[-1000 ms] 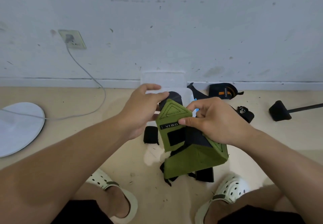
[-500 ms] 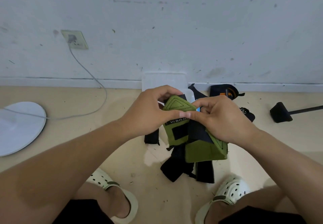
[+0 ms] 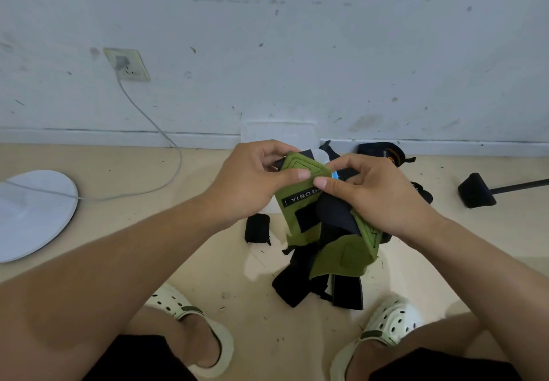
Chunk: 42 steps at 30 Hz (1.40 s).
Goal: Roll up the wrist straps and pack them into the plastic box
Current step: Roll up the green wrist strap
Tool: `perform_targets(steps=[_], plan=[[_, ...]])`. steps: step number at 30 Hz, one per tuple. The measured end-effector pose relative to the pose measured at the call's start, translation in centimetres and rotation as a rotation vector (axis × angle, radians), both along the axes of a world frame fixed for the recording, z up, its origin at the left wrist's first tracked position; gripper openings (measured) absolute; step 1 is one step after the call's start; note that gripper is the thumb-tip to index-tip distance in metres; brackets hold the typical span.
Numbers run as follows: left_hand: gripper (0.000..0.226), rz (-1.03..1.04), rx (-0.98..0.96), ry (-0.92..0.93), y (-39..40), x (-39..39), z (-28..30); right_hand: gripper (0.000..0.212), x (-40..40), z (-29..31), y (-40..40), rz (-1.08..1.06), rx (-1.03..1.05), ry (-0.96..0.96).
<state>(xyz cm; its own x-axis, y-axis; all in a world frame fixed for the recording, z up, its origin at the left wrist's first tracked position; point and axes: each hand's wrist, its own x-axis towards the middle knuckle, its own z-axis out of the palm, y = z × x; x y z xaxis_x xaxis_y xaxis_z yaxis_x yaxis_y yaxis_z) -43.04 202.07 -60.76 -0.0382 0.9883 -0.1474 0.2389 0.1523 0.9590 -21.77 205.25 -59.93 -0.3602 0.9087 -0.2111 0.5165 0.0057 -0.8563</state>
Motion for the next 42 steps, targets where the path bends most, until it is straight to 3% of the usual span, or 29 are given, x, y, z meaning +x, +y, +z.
perform_targets(steps=[3, 7, 11, 14, 17, 21, 23, 26, 29, 35, 42], plan=[[0.018, 0.025, -0.001, -0.053, 0.3, 0.0, 0.2, 0.019, 0.1, 0.3, 0.0, 0.078, -0.127, -0.002], [0.02, 0.064, 0.007, -0.112, 0.6, 0.1, 0.1, 0.015, -0.2, 0.0, -0.2, 0.052, -0.119, 0.026], [0.063, -0.002, -0.166, -0.254, 0.7, 0.2, 0.2, 0.014, -0.2, 0.3, -0.1, -0.101, -0.183, 0.239], [0.041, -0.104, -0.246, -0.176, 0.4, 0.5, -0.5, 0.017, -0.1, 0.6, 0.1, -0.181, -0.204, 0.366], [0.027, 0.047, -0.209, -0.202, 0.4, 0.6, -0.9, 0.019, 0.3, 0.6, 0.5, -0.145, -0.222, 0.316], [0.03, 0.201, -0.204, -0.382, 1.0, 0.2, -0.3, 0.02, 0.4, 0.1, 0.0, 0.047, -0.298, 0.068], [0.03, 0.203, -0.223, -0.418, 1.0, 0.1, 0.1, 0.026, 0.1, -0.3, -0.3, 0.032, -0.248, 0.015], [0.043, 0.001, -0.297, -0.301, 0.6, 0.3, 0.3, 0.023, 0.1, -0.1, 0.0, -0.093, -0.174, 0.111], [0.04, -0.152, -0.314, -0.216, -0.3, 1.1, 0.0, 0.02, 0.3, 0.9, 0.4, -0.163, -0.221, 0.231], [0.04, 0.062, -0.21, -0.314, -0.2, 1.2, -0.1, 0.026, 0.1, 1.3, -0.1, -0.05, -0.321, 0.151], [0.038, 0.151, -0.215, -0.332, -0.1, 1.3, -0.2, 0.041, -0.3, 1.0, -0.3, -0.043, -0.222, 0.059]])
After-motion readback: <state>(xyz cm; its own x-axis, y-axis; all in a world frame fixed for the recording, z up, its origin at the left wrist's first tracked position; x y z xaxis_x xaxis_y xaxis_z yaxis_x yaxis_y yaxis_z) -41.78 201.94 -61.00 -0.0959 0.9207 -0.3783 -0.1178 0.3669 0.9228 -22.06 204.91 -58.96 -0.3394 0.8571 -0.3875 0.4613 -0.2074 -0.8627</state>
